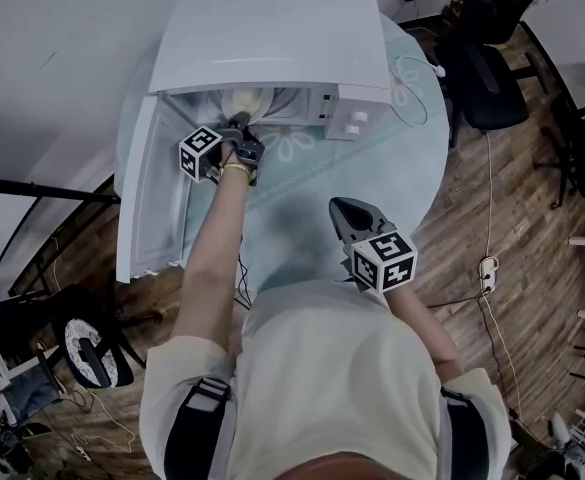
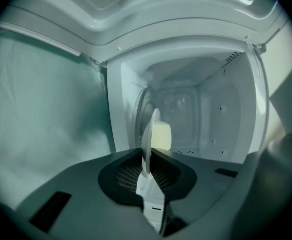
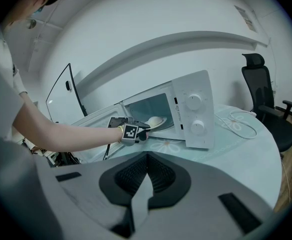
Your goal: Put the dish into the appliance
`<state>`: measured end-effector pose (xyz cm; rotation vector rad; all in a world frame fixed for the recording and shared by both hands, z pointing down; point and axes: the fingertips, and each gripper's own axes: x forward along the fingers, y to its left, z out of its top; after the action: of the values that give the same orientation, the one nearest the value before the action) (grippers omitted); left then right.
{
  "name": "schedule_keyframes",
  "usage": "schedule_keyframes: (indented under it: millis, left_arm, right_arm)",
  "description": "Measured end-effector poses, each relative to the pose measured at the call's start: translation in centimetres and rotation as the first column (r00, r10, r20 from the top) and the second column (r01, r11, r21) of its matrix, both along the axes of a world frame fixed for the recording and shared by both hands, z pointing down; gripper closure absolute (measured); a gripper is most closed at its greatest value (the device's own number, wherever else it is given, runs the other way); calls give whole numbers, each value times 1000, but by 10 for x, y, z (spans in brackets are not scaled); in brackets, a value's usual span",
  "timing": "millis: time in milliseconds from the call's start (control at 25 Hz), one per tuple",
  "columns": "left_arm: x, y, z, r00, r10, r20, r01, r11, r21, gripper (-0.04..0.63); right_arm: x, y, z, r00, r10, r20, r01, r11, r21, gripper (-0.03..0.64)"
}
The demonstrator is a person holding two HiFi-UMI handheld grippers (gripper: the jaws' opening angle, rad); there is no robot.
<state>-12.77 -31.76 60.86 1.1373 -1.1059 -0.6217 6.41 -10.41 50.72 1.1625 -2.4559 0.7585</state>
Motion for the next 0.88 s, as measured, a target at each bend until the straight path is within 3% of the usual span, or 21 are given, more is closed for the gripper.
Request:
schedule_keyframes:
  millis: [240, 400, 480, 880]
  left_arm:
    - [-2, -2, -5, 999, 14, 33, -15, 999, 30, 543]
    - [1, -1, -9, 998, 36, 50, -39, 998, 44, 459]
    - [3, 1, -9, 998, 46, 51, -48, 998, 42, 449]
    - [5, 28, -16, 997, 69, 21, -70, 997, 31, 446]
  right_arm:
    - [-2, 0, -2, 1000, -5, 5, 5, 1000, 6, 611]
    - [-2, 2, -2, 1000, -5, 6, 5, 1000, 8, 611]
    - [-2, 2, -2, 1000, -5, 6, 5, 1000, 8, 611]
    - [-9, 6, -10, 1000, -10, 13, 9, 999, 31, 611]
